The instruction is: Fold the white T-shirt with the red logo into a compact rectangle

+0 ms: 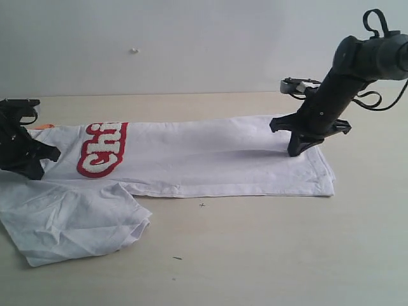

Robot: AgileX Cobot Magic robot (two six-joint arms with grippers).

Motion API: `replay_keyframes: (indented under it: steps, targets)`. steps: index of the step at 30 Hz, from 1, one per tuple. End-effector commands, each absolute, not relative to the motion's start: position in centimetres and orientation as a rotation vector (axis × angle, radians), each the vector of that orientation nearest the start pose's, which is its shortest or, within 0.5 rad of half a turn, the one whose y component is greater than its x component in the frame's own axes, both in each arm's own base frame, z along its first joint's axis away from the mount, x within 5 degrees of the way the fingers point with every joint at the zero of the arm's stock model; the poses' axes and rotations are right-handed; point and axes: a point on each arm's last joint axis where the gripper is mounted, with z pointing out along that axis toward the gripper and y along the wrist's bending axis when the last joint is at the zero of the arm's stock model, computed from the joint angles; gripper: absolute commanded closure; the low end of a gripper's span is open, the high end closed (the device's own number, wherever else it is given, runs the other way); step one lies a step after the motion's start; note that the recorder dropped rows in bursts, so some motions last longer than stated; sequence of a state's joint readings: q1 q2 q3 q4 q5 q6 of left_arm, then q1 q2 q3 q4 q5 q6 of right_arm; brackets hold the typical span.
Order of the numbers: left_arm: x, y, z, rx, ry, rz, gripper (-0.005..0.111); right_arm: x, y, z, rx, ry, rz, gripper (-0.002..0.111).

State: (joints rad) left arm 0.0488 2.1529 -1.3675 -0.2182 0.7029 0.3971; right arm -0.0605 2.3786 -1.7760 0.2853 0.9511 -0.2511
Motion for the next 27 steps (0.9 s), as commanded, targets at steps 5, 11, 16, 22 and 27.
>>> replay_keyframes:
  steps: [5, 11, 16, 22, 27]
  targets:
    - [40.7, 0.4, 13.0, 0.372, 2.795, -0.315, 0.107, 45.6, -4.3, 11.6, -0.161, 2.992, 0.185, 0.108]
    - [41.8, -1.3, 17.0, 0.285, 2.52, -0.519, 0.107, 46.7, 0.4, 17.4, -0.265, 2.674, 0.517, 0.108]
    - [42.4, -4.8, 15.1, 0.425, 2.451, -0.612, 0.107, 47.8, 7.9, 17.8, -0.354, 2.493, 0.584, 0.108]
    - [43.8, -8.9, 12.7, 0.464, 2.469, -0.689, 0.107, 49.3, 15.0, 15.0, -0.454, 2.476, 0.628, 0.108]
    - [45.1, -9.1, 10.6, 0.392, 2.537, -0.63, 0.107, 51.0, 15.0, 11.7, -0.348, 2.63, 0.524, 0.108]
